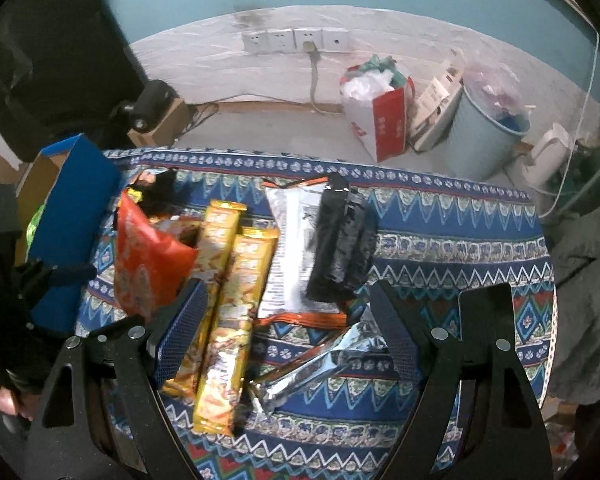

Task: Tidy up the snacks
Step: 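Grasp the red-orange chip bag with the left tool while the right tool grasps the black bag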

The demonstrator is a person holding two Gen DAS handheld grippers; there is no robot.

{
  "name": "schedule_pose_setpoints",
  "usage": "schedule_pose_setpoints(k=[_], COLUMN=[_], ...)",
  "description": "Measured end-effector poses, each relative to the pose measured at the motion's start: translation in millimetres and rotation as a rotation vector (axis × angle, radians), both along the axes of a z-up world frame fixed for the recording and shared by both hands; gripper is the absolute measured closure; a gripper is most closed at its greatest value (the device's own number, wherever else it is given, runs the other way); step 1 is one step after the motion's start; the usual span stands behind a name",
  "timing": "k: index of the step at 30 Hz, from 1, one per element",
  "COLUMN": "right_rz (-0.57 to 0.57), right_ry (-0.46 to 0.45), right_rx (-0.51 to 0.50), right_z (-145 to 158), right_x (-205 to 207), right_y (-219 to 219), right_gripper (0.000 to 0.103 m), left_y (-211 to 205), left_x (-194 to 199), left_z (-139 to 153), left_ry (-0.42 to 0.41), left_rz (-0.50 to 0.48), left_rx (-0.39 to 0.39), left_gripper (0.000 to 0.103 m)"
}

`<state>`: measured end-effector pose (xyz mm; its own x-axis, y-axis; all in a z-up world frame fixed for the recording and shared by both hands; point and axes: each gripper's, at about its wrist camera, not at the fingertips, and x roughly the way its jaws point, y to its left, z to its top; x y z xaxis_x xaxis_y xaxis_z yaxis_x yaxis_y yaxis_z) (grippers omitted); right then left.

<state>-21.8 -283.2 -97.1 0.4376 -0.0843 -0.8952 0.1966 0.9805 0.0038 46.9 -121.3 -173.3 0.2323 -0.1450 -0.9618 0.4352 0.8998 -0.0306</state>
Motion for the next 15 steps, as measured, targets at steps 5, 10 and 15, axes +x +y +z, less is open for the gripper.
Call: schedule_pose_setpoints(k=[5,10,15], right_rz=[-0.012,-0.032,-0.073], right_ry=[0.011,0.016,0.022], right_rx=[0.012,0.028,0.045], right_z=[-7.2,-12.4,-20.1], right_x=[2.6,5.6,13.1], right_y=[-9.7,-21.2,-39.6], right_gripper=[0.021,0.021,0.021], left_y=[-1.4,0.6,-2.8], left_x=[11.4,22.7,28.5], left_z=[-16.7,-27.9,-32.9], left_ry=[0.037,0.054,0.054], left_rz=[0.039,0.073,0.068], left_rx=[0.025,0.036,0.043], left_gripper=[0.016,0.016,0.013])
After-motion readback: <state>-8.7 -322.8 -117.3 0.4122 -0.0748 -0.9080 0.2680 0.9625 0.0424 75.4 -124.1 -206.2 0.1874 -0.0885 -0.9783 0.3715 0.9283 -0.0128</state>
